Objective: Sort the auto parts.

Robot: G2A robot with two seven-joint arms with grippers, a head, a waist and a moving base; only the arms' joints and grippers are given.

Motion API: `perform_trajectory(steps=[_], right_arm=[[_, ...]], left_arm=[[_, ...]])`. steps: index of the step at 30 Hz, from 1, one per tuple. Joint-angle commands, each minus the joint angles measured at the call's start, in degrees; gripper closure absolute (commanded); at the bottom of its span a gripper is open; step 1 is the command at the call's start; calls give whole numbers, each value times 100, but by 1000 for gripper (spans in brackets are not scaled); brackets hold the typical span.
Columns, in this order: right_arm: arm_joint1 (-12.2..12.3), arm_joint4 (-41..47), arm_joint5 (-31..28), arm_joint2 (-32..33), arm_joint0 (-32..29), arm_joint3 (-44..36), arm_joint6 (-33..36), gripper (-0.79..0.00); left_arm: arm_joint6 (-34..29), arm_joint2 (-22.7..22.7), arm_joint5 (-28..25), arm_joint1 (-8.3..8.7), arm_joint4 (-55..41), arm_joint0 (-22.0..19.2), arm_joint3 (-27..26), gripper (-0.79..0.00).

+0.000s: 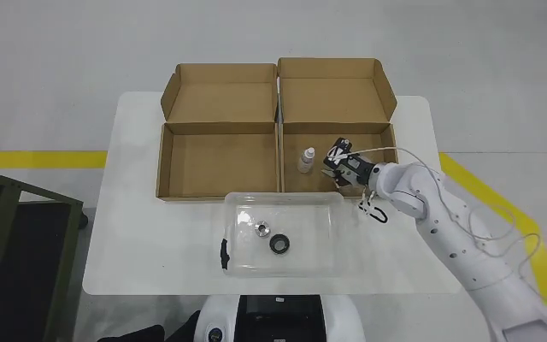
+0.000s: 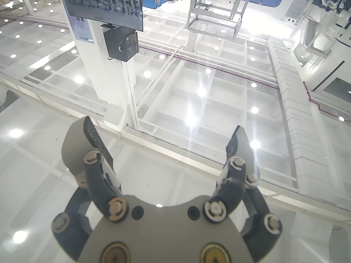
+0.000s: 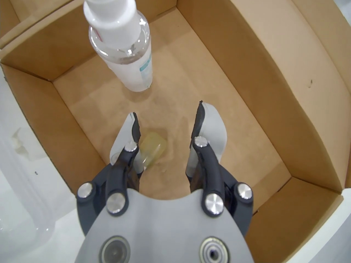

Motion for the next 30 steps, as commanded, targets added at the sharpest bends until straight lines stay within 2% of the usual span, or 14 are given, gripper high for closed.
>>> perform_trajectory(steps=[1, 7, 14, 23, 30], right_arm=[[-6, -23, 20, 32, 11, -49, -16, -385], [48, 48, -3, 382, -112, -394, -84, -606], [182, 295, -126, 994, -577, -1349, 49, -776], [288, 663, -309, 1463, -1306, -2485, 144, -785], [284, 808, -491, 1351, -1713, -2996, -48, -785]], left_arm=[[0, 0, 0, 0, 0, 0, 0, -785], [0, 0, 0, 0, 0, 0, 0, -785], [0, 0, 0, 0, 0, 0, 0, -785], [0, 0, 0, 0, 0, 0, 0, -785], [0, 0, 0, 0, 0, 0, 0, -785]])
